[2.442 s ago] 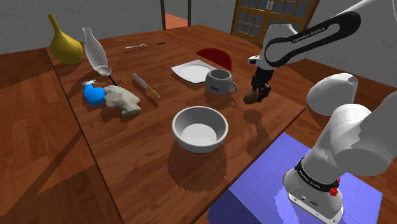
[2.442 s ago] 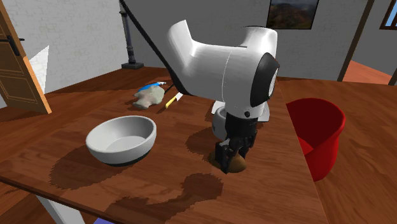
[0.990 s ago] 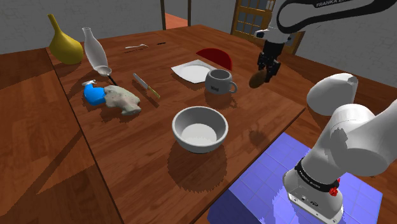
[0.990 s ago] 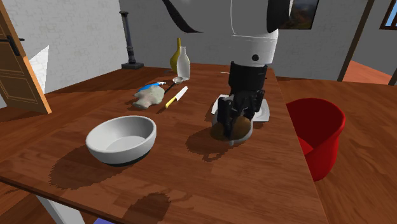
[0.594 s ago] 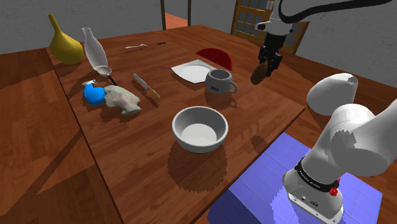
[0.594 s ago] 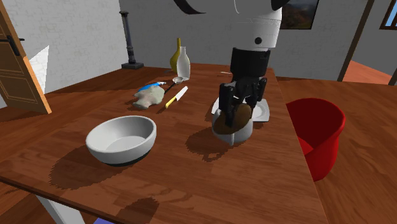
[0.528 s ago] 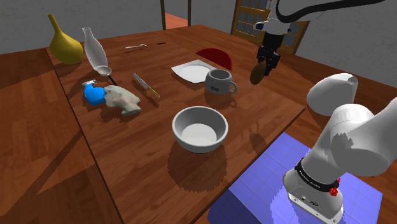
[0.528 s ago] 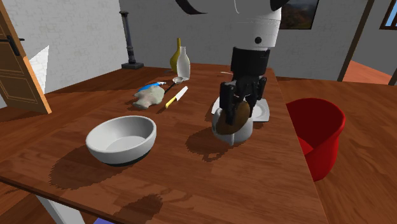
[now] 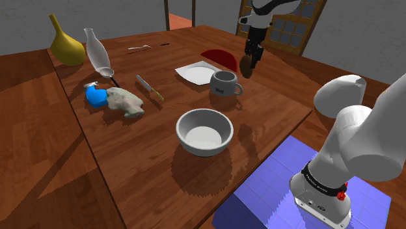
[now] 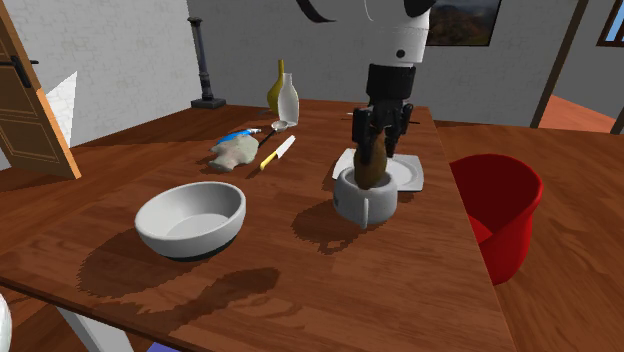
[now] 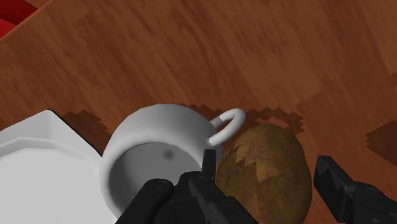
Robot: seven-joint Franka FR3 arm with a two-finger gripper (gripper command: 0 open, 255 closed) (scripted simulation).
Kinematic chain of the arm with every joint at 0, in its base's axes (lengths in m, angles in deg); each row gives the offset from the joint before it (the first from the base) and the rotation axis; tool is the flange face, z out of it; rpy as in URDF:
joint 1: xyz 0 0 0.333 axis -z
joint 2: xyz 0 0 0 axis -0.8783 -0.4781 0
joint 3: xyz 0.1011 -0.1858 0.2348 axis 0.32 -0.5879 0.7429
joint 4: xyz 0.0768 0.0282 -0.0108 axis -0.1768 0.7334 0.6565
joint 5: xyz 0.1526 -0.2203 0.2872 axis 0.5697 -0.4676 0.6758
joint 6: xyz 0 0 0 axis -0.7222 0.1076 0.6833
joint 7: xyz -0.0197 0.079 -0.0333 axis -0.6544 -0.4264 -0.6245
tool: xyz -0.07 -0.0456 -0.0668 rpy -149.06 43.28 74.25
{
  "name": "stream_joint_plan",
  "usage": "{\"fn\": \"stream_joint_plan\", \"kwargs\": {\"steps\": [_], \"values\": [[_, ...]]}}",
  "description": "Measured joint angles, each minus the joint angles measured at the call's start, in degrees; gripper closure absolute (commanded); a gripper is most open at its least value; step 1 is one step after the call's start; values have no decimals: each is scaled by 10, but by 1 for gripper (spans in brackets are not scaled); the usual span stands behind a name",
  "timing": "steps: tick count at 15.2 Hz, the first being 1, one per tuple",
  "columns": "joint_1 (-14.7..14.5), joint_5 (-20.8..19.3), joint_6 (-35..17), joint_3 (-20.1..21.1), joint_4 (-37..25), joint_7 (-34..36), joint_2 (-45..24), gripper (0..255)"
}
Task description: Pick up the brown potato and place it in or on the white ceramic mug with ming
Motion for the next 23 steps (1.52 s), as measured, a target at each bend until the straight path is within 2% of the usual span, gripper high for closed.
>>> {"fn": "stream_joint_plan", "kwargs": {"steps": [4, 5, 7, 19, 23], "values": [[2, 65, 17, -15, -108, -38, -111, 255], [8, 90, 26, -16, -151, -49, -154, 255], [11, 106, 25, -13, -169, -54, -179, 255], [13, 129, -59, -7, -111, -67, -204, 255], [12, 129, -62, -6, -108, -68, -204, 255]]}}
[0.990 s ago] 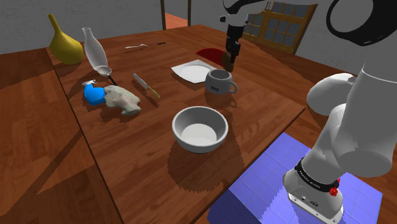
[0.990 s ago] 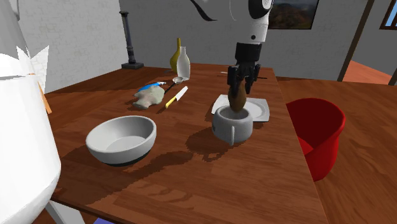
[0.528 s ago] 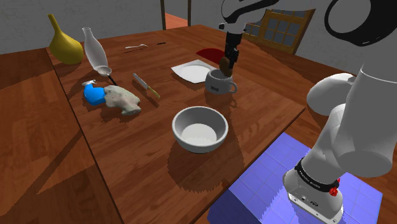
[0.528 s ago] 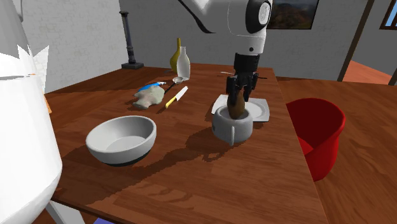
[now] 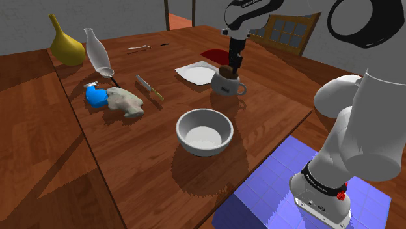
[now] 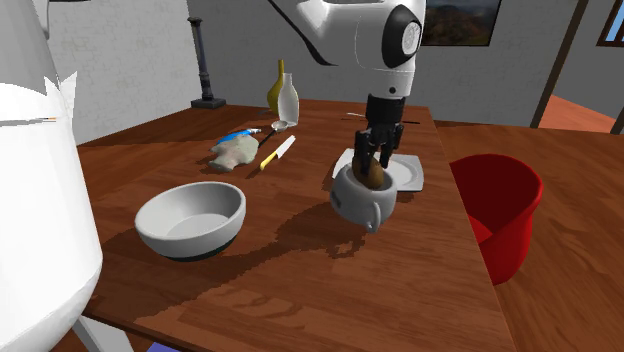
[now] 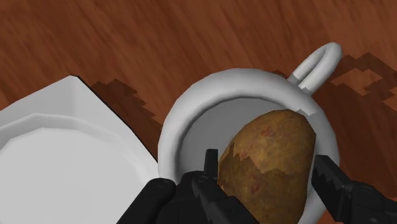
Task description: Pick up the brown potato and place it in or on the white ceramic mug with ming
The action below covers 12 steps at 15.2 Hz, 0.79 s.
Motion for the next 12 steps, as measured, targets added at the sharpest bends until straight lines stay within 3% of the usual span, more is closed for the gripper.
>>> {"fn": "stream_joint_plan", "kwargs": {"steps": [3, 4, 10, 12], "values": [[0, -1, -2, 0, 3, 0, 1, 255], [0, -1, -2, 0, 3, 0, 0, 0], [1, -2, -2, -1, 7, 0, -2, 0], [1, -7, 21, -3, -12, 4, 3, 0]]}}
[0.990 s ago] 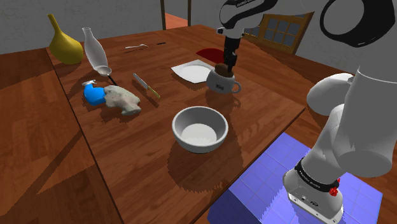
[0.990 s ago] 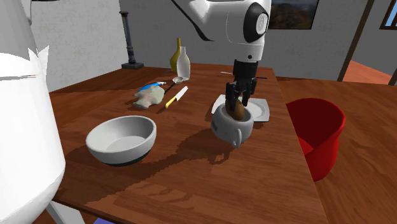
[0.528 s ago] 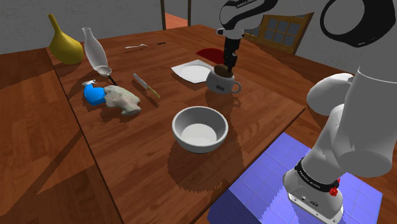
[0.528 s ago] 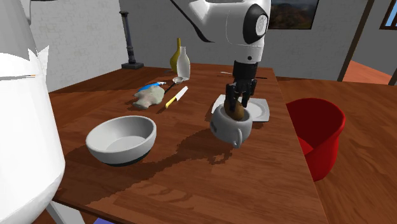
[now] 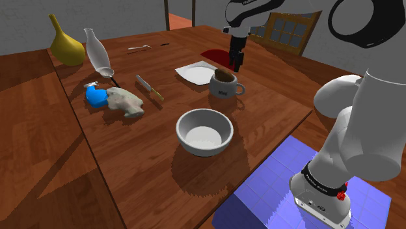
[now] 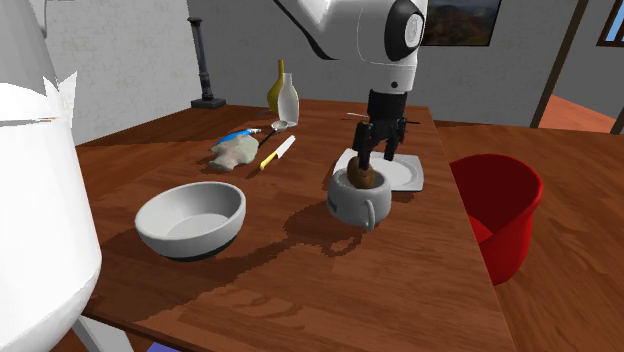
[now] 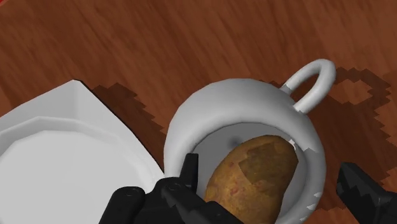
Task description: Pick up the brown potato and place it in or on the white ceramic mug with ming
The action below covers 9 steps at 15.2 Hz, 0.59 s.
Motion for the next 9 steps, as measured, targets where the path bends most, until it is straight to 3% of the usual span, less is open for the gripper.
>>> {"fn": "stream_joint_plan", "kwargs": {"steps": [3, 9], "values": [[2, -5, 38, -3, -33, 3, 7, 0], [2, -6, 47, -3, -41, 3, 7, 0]]}}
